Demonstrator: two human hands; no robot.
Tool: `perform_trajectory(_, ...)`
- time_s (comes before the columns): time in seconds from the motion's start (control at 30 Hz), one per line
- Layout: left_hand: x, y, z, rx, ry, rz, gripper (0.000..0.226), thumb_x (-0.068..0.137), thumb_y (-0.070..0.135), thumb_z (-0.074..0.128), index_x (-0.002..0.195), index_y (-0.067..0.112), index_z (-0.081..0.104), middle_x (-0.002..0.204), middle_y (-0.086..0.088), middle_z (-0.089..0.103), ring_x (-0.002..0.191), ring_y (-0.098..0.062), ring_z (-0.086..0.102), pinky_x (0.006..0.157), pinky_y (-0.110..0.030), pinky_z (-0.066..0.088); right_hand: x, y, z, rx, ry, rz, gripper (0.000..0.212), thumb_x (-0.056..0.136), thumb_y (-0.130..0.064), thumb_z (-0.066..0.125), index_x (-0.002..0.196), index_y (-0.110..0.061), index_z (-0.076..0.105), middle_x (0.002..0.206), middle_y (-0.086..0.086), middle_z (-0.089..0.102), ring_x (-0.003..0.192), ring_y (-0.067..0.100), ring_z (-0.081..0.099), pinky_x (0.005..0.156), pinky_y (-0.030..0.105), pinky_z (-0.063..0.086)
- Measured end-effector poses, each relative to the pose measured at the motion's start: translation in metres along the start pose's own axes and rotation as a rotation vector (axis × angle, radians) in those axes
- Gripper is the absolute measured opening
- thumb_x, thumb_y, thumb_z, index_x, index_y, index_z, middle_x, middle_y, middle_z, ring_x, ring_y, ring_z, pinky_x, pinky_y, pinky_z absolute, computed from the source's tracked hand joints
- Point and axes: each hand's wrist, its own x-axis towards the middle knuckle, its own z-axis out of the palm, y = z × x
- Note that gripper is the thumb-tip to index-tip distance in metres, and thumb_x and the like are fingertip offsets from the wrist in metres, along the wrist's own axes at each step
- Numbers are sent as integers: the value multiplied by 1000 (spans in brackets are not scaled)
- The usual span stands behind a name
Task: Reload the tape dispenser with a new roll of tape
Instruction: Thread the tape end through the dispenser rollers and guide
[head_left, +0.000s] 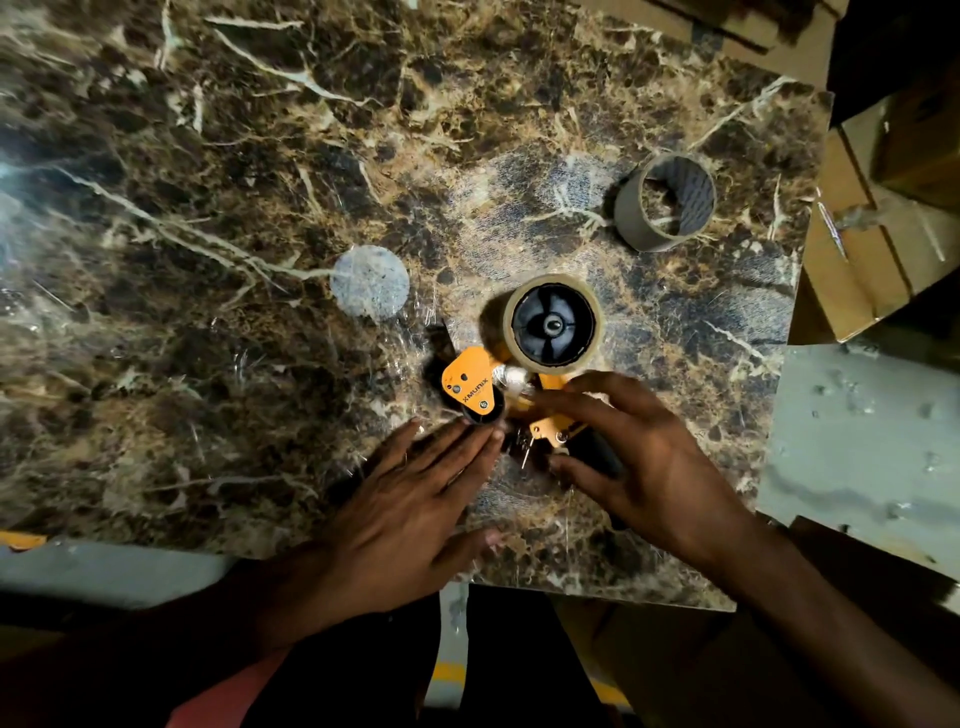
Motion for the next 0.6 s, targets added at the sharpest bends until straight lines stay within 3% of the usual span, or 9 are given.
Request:
perform_trajectory(0.1,1,1,-1,14,-6,7,81,108,69,24,170,17,18,178,2,12,163,-20,20,126,-51,14,-23,9,21,-16,120,226,62,94,-36,73,147,-27,41,134,1,50,110,14,59,88,31,56)
perform_trajectory(0.17,1,1,-1,6,-23,5,83,107,71,23,170,18,15,178,3,9,164,-19,15,126,-53,14,-24,12,37,88,122,285,50,102,-47,54,145,-31,33,108,-3,66,82,11,66,71,35,60)
perform_trajectory(0.23,1,1,-2,5,-38,6,84,106,72,23,170,19,14,178,4,8,164,-18,13,127,-53,14,-20,17,49,148,150,313,44,106,-57,36,143,-35,30,79,-7,69,62,11,66,59,40,58)
perform_trajectory(0.3,0,0,-1,12,-46,10,84,106,73,23,170,19,14,178,4,8,164,-17,13,128,-53,14,-16,21,54,141,197,313,44,105,-60,31,143,-37,30,74,-8,69,61,14,68,59,41,58)
perform_trajectory(0.5,-6,-5,1,29,-70,21,79,108,67,23,171,21,12,178,5,10,164,-16,9,129,-54,16,-17,27,63,170,273,347,43,105,-56,38,146,-41,38,86,-10,78,74,11,75,68,39,62)
perform_trajectory(0.6,-6,-1,6,24,-57,15,76,109,62,28,171,22,10,178,6,9,165,-14,5,129,-55,15,-16,26,65,187,320,351,40,105,-51,43,144,-42,41,85,-10,79,71,7,74,66,35,63)
